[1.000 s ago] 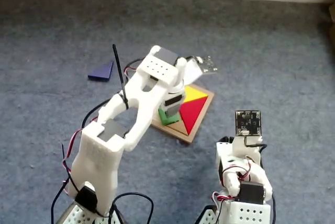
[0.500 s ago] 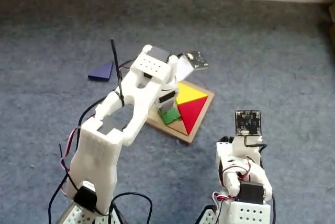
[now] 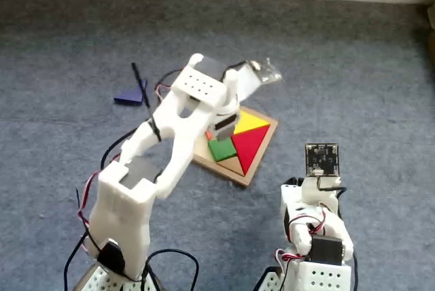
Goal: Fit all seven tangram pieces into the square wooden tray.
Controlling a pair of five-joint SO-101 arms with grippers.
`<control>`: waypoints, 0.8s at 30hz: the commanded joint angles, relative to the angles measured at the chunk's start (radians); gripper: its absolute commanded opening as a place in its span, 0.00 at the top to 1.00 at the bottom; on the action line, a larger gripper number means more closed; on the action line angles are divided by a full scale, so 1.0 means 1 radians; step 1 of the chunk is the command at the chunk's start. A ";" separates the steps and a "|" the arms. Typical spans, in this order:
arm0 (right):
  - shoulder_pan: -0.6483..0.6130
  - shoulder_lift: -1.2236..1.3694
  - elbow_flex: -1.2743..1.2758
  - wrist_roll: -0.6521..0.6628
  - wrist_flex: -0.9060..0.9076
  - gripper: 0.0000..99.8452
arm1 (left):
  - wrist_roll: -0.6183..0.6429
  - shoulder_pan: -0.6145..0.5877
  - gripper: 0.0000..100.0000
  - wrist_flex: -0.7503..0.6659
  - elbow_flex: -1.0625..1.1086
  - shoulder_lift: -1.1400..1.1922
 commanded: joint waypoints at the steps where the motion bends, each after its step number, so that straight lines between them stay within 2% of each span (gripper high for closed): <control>1: 0.012 -0.008 0.142 -0.002 -0.021 0.96 | 0.048 0.025 0.83 0.058 -0.010 -0.170; 4: 0.012 -0.008 0.142 -0.002 -0.021 0.96 | 0.078 0.024 0.84 0.101 -0.008 -0.285; 10: 0.012 -0.008 0.142 -0.002 -0.021 0.96 | 0.175 0.024 0.97 0.141 0.010 -0.518; 15: 0.012 -0.008 0.142 -0.002 -0.021 0.96 | 0.328 0.022 0.99 0.114 0.213 -0.720; 19: 0.012 -0.008 0.142 -0.002 -0.019 0.96 | 0.416 0.024 0.99 -0.040 0.495 -0.932; 24: 0.013 -0.010 0.142 -0.002 -0.019 0.96 | 0.443 0.022 0.99 -0.419 0.992 -1.302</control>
